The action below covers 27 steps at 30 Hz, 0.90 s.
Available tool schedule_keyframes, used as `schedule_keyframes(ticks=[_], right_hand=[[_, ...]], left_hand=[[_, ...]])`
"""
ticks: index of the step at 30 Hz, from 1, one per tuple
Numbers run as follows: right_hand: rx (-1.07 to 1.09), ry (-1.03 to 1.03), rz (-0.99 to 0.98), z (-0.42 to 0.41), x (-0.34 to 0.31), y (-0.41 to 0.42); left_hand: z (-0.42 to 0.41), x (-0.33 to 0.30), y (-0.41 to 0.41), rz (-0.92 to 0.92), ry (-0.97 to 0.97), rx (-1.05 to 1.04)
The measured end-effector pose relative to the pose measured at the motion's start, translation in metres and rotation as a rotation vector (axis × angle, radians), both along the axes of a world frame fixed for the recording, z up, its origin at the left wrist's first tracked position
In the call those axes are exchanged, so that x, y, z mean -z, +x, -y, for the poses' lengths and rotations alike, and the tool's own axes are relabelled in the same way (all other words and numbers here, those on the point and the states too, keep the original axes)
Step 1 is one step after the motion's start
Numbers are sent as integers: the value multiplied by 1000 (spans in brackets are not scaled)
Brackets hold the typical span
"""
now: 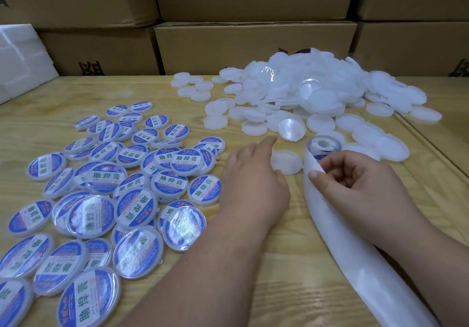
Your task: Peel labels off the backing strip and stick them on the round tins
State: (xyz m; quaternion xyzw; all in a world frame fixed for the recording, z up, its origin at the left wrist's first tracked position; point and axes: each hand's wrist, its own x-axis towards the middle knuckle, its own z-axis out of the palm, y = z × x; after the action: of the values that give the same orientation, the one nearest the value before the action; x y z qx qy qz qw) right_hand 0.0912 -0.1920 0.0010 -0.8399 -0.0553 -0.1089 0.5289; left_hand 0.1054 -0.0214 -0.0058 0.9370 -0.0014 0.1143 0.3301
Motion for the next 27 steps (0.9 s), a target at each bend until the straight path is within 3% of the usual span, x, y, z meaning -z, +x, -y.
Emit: schedule_keyframes(ticks=[8, 17, 23, 27], right_hand=[[-52, -43, -67, 3, -3, 0], [-25, 117, -131, 2, -10, -2], [-30, 236, -118, 2, -11, -3], [-96, 7, -36, -1, -10, -4]], left_hand=[[0, -3, 0, -59, 51, 24], [2, -1, 0, -35, 72, 7], [2, -2, 4, 126, -168, -55], [4, -7, -1, 190, -391, -29]])
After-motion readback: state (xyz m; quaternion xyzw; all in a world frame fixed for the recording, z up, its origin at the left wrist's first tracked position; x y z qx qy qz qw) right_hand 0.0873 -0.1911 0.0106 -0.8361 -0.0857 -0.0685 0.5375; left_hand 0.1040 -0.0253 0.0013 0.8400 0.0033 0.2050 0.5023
